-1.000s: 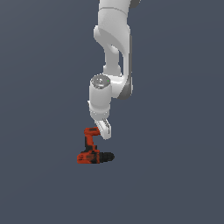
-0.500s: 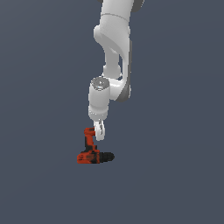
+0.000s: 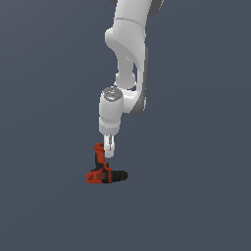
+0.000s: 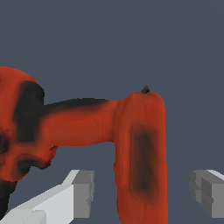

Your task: Pick up the object and move it to a goal position.

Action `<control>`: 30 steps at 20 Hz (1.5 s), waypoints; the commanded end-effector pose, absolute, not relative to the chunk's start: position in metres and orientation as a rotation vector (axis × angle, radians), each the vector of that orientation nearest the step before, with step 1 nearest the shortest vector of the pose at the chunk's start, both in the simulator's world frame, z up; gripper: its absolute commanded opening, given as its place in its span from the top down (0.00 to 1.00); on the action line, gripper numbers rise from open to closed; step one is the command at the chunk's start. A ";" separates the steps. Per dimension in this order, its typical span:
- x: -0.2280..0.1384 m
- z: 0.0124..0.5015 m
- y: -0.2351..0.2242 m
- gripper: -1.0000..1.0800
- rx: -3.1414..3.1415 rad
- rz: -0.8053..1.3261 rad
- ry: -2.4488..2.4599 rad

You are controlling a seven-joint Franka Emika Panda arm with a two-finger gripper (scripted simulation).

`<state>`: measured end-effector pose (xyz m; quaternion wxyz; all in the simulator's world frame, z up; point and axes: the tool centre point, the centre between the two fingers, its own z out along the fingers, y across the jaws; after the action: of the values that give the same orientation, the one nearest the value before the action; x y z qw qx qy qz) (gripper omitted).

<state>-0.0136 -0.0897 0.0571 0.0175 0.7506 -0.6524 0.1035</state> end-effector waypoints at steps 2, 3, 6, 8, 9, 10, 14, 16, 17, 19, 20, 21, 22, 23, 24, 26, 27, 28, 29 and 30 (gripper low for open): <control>-0.014 0.057 -0.090 0.19 2.332 0.322 -2.027; -0.013 0.056 -0.090 0.19 2.332 0.322 -2.027; -0.013 0.049 -0.091 0.19 2.331 0.322 -2.029; -0.012 0.042 -0.092 0.19 2.329 0.322 -2.031; -0.012 0.038 -0.093 0.19 2.329 0.322 -2.031; -0.011 0.036 -0.093 0.19 2.328 0.322 -2.032; -0.011 0.030 -0.094 0.19 2.328 0.322 -2.033; -0.011 0.030 -0.094 1.00 2.328 0.322 -2.033; -0.011 0.030 -0.094 1.00 2.328 0.322 -2.033; -0.011 0.030 -0.094 1.00 2.328 0.322 -2.033; -0.011 0.030 -0.094 1.00 2.328 0.322 -2.033; -0.011 0.030 -0.094 1.00 2.328 0.322 -2.033; -0.011 0.030 -0.094 1.00 2.328 0.322 -2.033; -0.011 0.030 -0.094 1.00 2.328 0.322 -2.033; -0.011 0.030 -0.094 1.00 2.328 0.322 -2.033; -0.010 0.032 -0.094 1.00 2.329 0.323 -2.034; -0.011 0.032 -0.093 1.00 2.329 0.323 -2.034; -0.011 0.034 -0.092 1.00 2.329 0.323 -2.034; -0.011 0.036 -0.091 1.00 2.329 0.323 -2.034; -0.011 0.038 -0.089 1.00 2.329 0.323 -2.034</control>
<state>-0.0131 -0.0921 0.0325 0.0188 0.7488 -0.6546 0.1017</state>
